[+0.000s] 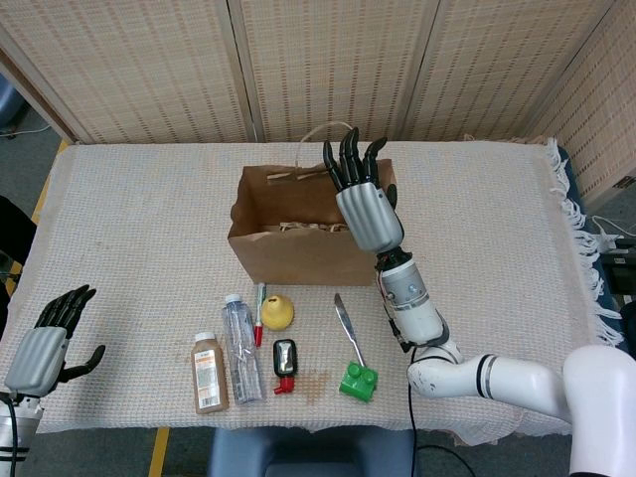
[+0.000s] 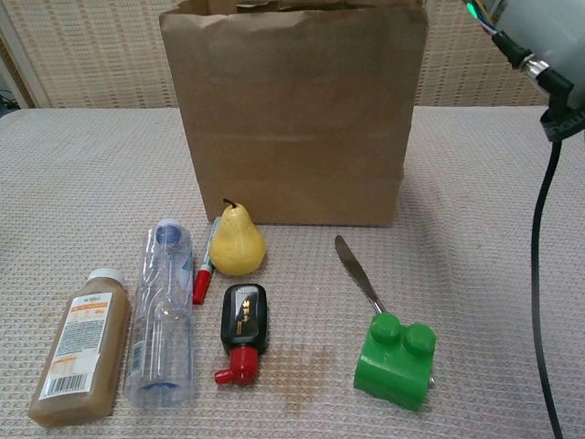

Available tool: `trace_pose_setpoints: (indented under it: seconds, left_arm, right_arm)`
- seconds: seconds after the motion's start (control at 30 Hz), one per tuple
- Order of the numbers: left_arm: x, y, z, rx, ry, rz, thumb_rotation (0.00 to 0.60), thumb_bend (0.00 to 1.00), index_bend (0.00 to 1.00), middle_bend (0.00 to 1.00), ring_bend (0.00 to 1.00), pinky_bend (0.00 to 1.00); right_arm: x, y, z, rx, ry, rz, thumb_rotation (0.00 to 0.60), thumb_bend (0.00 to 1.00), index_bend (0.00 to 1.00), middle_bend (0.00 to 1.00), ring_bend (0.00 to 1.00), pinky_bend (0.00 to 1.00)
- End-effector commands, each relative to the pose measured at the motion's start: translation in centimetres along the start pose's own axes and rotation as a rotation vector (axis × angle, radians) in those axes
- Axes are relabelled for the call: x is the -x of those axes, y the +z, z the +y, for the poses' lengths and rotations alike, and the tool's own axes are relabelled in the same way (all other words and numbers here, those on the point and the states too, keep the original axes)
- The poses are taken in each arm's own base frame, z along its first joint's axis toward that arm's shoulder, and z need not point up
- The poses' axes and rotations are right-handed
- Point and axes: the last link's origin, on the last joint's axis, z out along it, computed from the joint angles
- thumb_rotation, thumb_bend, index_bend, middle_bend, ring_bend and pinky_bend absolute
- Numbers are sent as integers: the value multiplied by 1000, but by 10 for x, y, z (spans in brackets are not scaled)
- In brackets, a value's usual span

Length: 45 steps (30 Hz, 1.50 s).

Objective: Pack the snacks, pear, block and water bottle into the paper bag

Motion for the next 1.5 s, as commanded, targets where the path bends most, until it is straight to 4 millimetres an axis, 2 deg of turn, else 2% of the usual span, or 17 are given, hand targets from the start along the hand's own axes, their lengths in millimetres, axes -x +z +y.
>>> trace_pose_setpoints:
  seconds: [0.03, 0.13, 0.23, 0.37, 0.6, 0.77, 0.97, 1.13, 1.27, 1.5]
  left_arm:
    - [0, 0, 0, -1, 0, 1, 600, 343, 0, 0, 0, 69]
    - [0, 0, -1, -2, 1, -1, 600, 343, 0, 0, 0, 69]
    - [0, 1, -1, -3, -1, 0, 600, 343, 0, 0, 0, 69]
    - [0, 0, -2, -3, 4, -1, 600, 343, 0, 0, 0, 69]
    - [0, 1, -2, -6, 15, 2, 600, 343, 0, 0, 0, 69]
    - [1, 2, -4, -16, 31, 8, 600, 343, 0, 0, 0, 69]
    - [3, 3, -5, -24, 52, 8, 600, 343, 0, 0, 0, 69]
    - [4, 4, -4, -25, 59, 9, 600, 343, 0, 0, 0, 69]
    - [4, 4, -4, -24, 60, 7, 600, 343, 0, 0, 0, 69]
    - [3, 3, -4, -19, 46, 5, 600, 343, 0, 0, 0, 69]
  right_arm:
    - [-5, 1, 3, 14, 31, 21, 600, 37, 0, 145, 81, 269]
    - [-14, -1, 6, 15, 136, 44, 600, 36, 0, 145, 81, 259]
    - [-24, -7, 11, 16, 322, 57, 600, 36, 0, 145, 81, 258]
    - [-32, -27, 21, -19, 552, 86, 600, 36, 0, 145, 83, 259]
    - [-31, -67, 49, -99, 879, 79, 600, 36, 0, 145, 85, 260]
    - [-33, -101, 67, -308, 1143, -26, 600, 36, 0, 145, 83, 254]
    - [-24, -139, 76, -617, 1193, -220, 600, 37, 0, 127, 80, 241]
    - [-21, -164, 66, -770, 1194, -330, 600, 36, 10, 123, 80, 250]
    - [-15, -185, 44, -895, 1135, -440, 600, 35, 8, 123, 80, 251]
    - [-19, -197, 2, -1003, 1071, -499, 600, 9, 0, 121, 72, 242]
